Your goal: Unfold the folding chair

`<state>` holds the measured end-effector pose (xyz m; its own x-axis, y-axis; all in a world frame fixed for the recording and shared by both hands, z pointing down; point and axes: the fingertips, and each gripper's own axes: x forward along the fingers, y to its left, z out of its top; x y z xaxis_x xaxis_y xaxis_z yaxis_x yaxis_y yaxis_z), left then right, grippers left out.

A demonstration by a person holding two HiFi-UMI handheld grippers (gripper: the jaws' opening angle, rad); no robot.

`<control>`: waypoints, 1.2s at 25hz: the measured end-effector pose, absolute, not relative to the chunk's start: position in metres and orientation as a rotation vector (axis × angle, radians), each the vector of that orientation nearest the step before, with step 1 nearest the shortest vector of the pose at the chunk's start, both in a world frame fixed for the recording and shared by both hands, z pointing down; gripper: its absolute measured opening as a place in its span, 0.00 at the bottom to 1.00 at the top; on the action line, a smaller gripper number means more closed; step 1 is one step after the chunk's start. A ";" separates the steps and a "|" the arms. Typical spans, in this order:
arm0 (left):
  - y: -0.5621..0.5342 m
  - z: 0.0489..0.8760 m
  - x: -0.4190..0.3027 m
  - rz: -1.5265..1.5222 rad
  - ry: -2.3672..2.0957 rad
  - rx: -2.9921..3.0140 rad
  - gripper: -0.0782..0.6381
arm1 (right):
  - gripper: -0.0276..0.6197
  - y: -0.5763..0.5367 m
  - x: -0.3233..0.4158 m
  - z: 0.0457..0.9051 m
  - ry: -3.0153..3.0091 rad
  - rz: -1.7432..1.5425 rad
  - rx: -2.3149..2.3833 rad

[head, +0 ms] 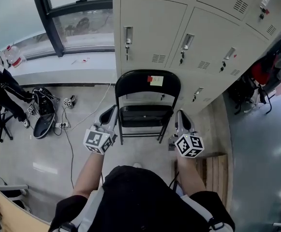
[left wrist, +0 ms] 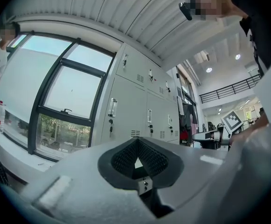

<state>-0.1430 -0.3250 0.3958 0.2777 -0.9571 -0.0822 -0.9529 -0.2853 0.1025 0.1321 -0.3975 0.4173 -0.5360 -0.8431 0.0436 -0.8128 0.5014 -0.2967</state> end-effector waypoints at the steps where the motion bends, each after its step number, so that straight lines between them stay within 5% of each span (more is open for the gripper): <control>1: -0.330 0.393 -0.141 -0.195 -1.867 2.488 0.11 | 0.05 -0.403 0.135 0.418 2.630 -0.443 -1.451; 30: -0.477 0.470 -0.197 0.160 -1.566 2.544 0.11 | 0.05 -0.483 0.045 0.501 2.540 -0.815 -1.613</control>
